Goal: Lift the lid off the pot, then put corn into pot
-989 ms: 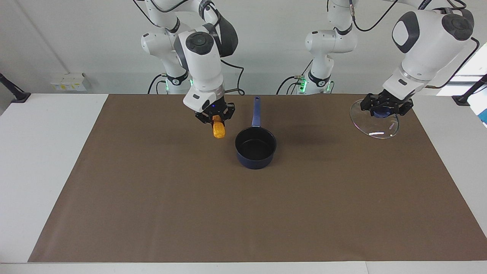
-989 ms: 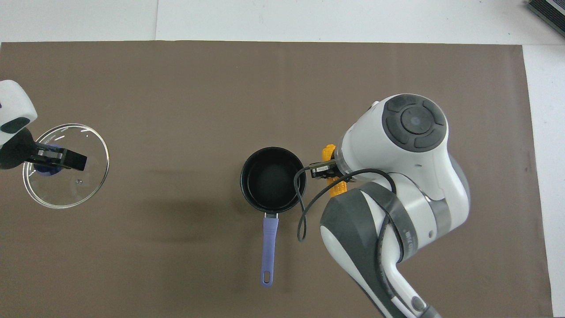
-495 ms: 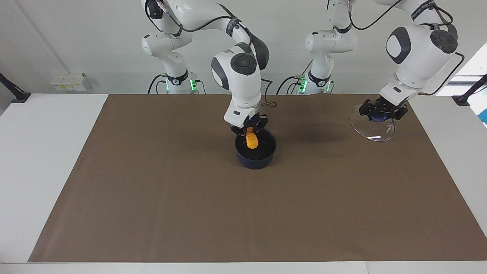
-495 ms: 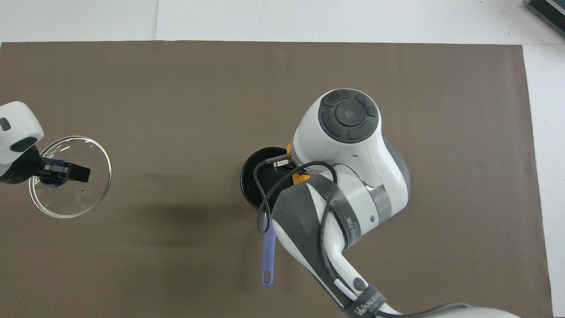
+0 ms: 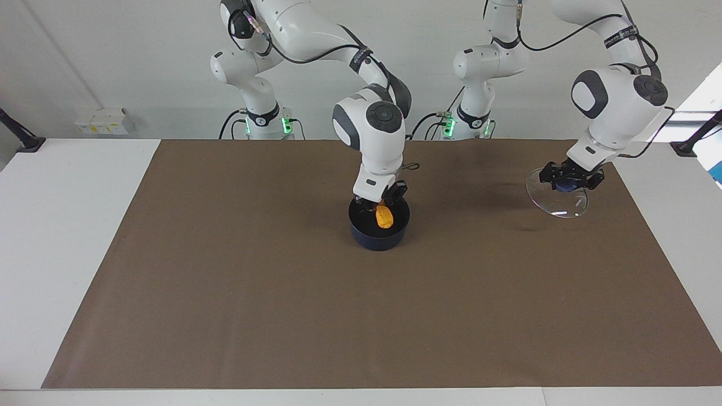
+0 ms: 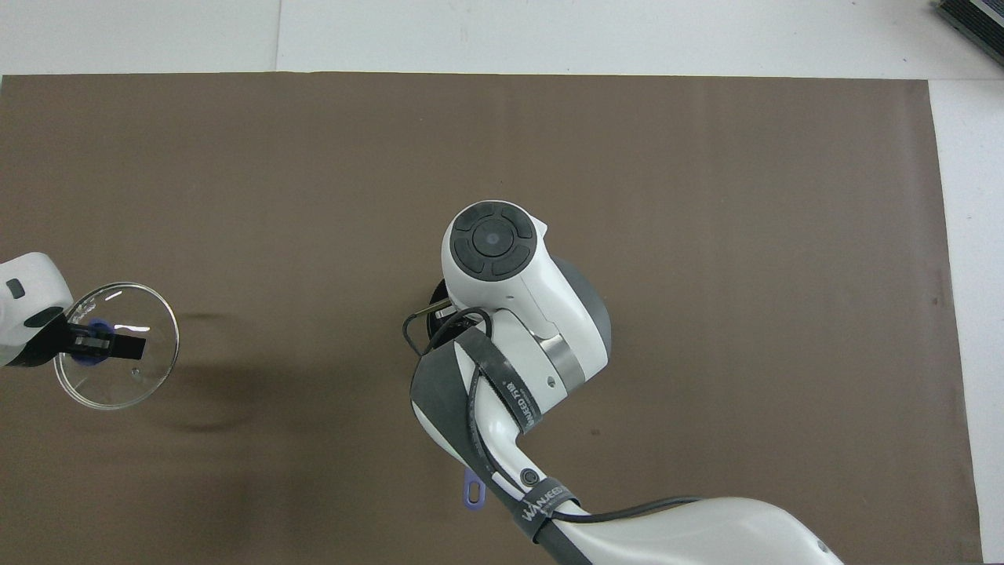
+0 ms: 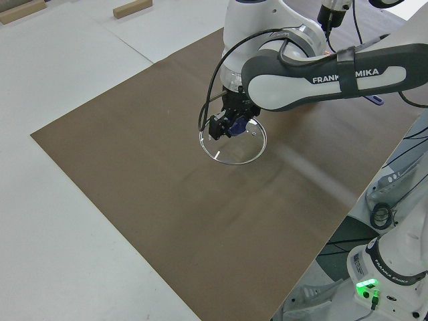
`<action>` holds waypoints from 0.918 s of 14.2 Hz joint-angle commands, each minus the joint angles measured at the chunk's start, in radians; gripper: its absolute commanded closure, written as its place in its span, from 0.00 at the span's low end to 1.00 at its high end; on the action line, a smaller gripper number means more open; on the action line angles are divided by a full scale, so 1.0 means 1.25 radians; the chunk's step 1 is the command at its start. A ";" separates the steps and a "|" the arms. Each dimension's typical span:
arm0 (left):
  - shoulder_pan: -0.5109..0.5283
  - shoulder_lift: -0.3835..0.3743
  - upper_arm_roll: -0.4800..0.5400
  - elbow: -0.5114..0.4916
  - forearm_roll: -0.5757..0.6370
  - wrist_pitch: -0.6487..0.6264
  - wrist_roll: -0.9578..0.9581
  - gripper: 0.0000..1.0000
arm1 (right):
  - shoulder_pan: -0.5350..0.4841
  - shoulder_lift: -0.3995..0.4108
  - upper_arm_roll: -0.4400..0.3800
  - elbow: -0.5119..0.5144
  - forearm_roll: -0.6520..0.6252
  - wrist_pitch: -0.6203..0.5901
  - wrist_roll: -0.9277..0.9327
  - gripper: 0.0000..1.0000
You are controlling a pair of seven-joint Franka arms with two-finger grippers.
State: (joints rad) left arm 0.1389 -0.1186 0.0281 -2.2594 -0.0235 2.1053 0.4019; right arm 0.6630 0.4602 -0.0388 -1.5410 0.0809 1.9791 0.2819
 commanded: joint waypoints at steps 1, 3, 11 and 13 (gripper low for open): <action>0.026 -0.027 -0.008 -0.088 -0.003 0.088 0.028 1.00 | 0.003 0.016 0.002 -0.010 -0.011 0.037 -0.016 1.00; 0.028 -0.023 -0.008 -0.124 -0.004 0.124 0.028 1.00 | 0.011 0.016 0.002 -0.030 -0.011 0.052 -0.018 1.00; 0.026 0.046 -0.008 -0.151 -0.004 0.203 0.028 1.00 | 0.023 0.022 0.002 -0.063 -0.013 0.092 -0.037 1.00; 0.018 0.047 -0.008 -0.150 -0.004 0.200 0.026 0.57 | 0.022 0.016 0.002 -0.085 -0.013 0.111 -0.037 1.00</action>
State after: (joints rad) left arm 0.1594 -0.0482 0.0246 -2.4394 -0.0235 2.3400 0.4203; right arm 0.6958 0.4953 -0.0398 -1.6047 0.0775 2.0809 0.2613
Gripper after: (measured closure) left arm 0.564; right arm 0.639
